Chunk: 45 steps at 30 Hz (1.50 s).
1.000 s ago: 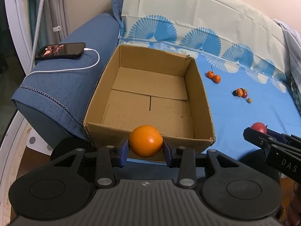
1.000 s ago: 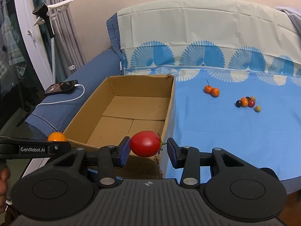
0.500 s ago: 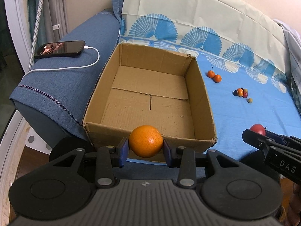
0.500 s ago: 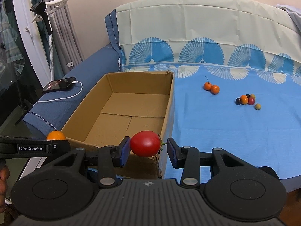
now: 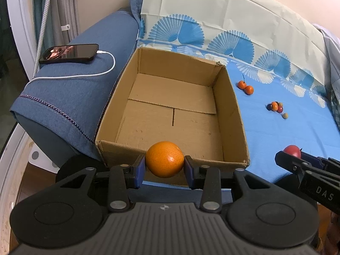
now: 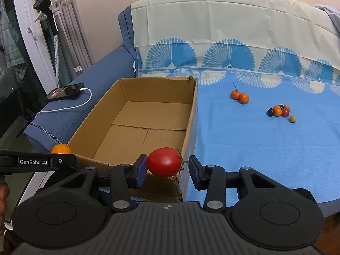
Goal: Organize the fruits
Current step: 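Carry the orange and the tomato over the cardboard box with both tools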
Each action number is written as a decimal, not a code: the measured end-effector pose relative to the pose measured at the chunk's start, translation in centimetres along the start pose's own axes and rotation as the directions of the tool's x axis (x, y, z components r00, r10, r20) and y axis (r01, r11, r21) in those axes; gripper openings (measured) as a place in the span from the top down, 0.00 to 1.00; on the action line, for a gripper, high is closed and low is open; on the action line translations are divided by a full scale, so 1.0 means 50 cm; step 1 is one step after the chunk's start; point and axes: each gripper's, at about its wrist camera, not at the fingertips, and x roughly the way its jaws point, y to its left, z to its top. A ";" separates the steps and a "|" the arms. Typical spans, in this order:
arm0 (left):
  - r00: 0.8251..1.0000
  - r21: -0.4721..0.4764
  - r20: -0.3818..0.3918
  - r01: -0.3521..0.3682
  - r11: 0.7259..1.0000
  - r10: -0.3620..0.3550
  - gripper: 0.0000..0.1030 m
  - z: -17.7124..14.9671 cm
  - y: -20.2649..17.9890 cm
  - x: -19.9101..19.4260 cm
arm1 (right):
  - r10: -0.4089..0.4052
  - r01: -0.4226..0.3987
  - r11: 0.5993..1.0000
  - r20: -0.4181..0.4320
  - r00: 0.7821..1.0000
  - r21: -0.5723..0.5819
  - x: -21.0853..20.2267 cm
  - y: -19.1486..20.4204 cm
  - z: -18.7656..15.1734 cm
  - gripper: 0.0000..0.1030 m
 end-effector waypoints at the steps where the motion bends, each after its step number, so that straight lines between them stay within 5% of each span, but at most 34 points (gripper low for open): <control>1: 1.000 0.000 0.001 0.000 1.000 0.000 0.58 0.002 0.001 0.002 | -0.001 0.001 1.000 0.001 1.000 -0.003 0.001 0.001 0.001 0.57; 21: 1.000 -0.025 0.006 -0.022 0.999 0.022 0.58 0.083 0.031 0.074 | 0.008 -0.009 0.997 -0.008 1.000 -0.080 0.087 0.049 0.061 0.57; 45: 0.989 -0.006 -0.135 -0.061 0.998 0.060 0.58 0.114 0.067 0.265 | -0.007 -0.013 0.992 -0.151 0.989 -0.126 0.282 0.079 0.055 0.57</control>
